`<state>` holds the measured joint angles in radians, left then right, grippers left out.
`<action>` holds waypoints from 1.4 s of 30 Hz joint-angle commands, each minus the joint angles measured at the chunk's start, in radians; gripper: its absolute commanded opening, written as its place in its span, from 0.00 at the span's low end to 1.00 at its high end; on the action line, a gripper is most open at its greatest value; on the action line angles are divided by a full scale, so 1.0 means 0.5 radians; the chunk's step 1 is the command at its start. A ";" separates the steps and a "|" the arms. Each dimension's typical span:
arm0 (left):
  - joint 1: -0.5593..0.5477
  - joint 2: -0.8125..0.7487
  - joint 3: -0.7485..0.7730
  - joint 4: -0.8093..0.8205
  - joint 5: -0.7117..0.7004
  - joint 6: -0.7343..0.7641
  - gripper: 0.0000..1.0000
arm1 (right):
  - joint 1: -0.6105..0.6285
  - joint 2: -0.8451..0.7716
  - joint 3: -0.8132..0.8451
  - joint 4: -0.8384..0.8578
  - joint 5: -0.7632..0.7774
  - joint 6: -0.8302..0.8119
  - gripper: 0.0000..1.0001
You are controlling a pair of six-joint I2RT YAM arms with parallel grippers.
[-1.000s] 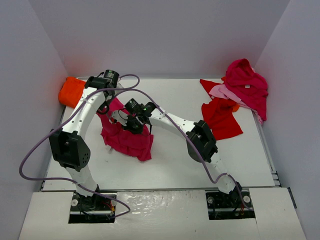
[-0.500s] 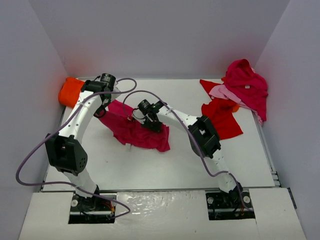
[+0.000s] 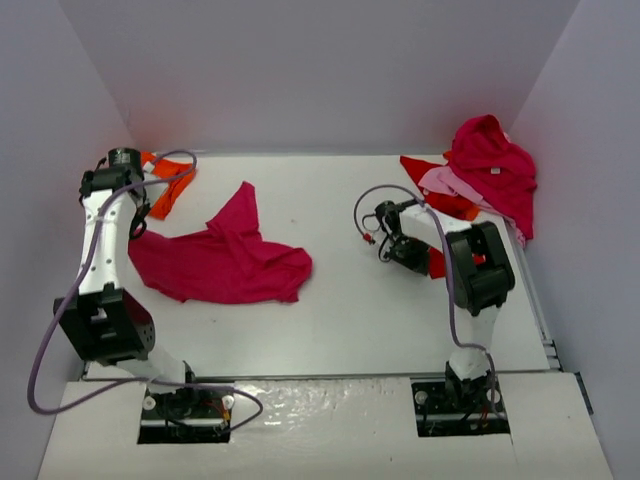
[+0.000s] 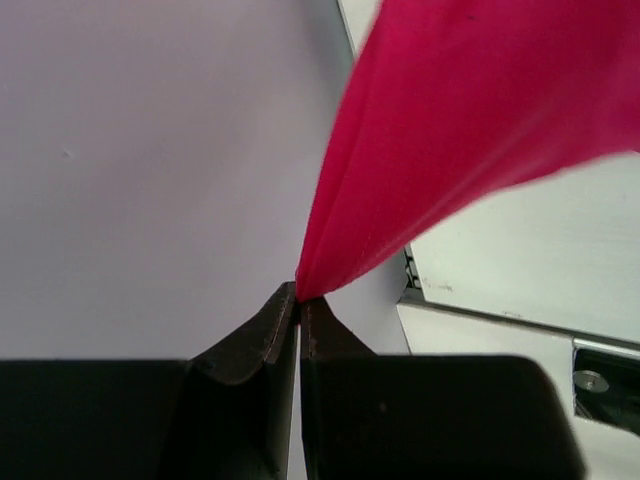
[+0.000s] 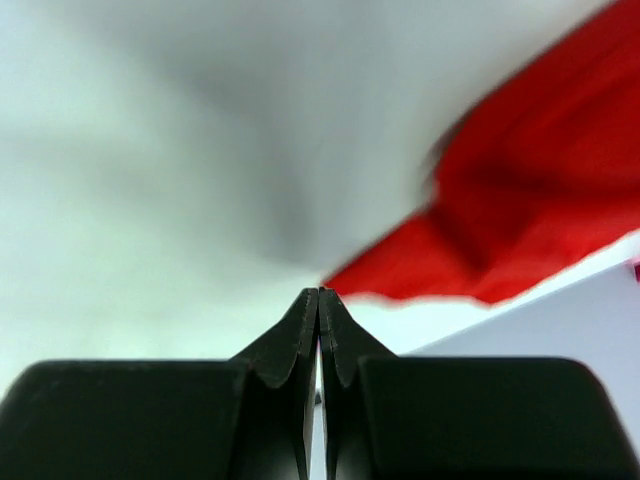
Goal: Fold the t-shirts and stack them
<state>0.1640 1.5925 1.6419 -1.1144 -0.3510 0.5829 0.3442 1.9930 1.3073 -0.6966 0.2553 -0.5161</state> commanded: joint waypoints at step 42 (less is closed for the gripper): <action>-0.006 -0.220 -0.418 0.045 0.382 0.003 0.00 | 1.461 0.604 1.673 -0.066 0.063 -0.259 0.46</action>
<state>0.1646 1.5211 1.4369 -1.1105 -0.1737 0.5971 1.0216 2.2983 2.0777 -0.7487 0.2004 -0.6106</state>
